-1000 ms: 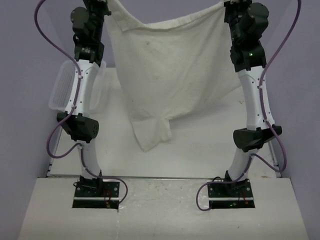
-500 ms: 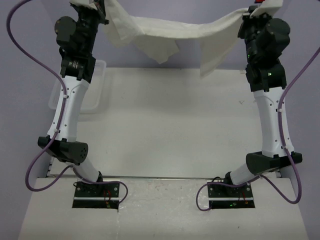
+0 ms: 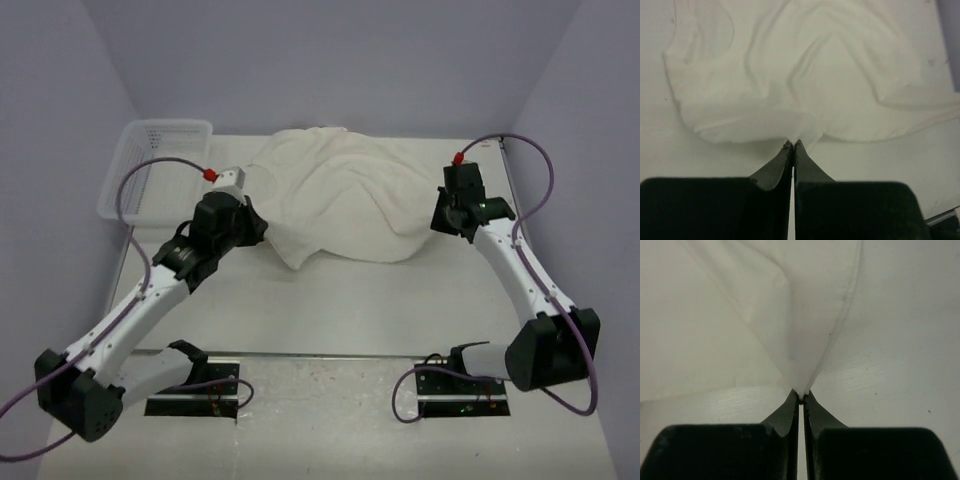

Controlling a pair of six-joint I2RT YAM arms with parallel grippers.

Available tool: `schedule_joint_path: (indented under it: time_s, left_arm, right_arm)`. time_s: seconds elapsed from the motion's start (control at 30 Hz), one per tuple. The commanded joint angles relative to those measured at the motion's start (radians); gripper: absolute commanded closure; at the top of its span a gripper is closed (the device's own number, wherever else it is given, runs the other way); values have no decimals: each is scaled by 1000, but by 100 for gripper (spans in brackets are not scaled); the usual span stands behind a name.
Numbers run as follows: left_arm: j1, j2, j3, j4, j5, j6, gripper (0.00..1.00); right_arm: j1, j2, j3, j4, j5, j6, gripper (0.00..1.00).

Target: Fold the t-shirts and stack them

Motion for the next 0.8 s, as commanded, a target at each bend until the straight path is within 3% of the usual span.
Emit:
schedule_joint_path:
  time_s: [0.0,0.13,0.3,0.57,0.77]
  left_arm:
    - [8,-211,30,-72,-76,-117,100]
    - [8,-330,-8,-160,-59,-140,100]
    - [8,-354,-69,-187,-49,-144,100]
    - [8,-217,-33,-152,-19,-51,100]
    - [8,-65,91,-109,-15,34,100]
  right_arm:
    - [2,-145,-38,8,17,80,100]
    - [2,-174,-150,30,-6,100,100]
    - [5,-127,-198,45,9,125,100]
    - [7,-105,-234,68,5,153,100]
    - [8,-118,-233,-27,126,226,100]
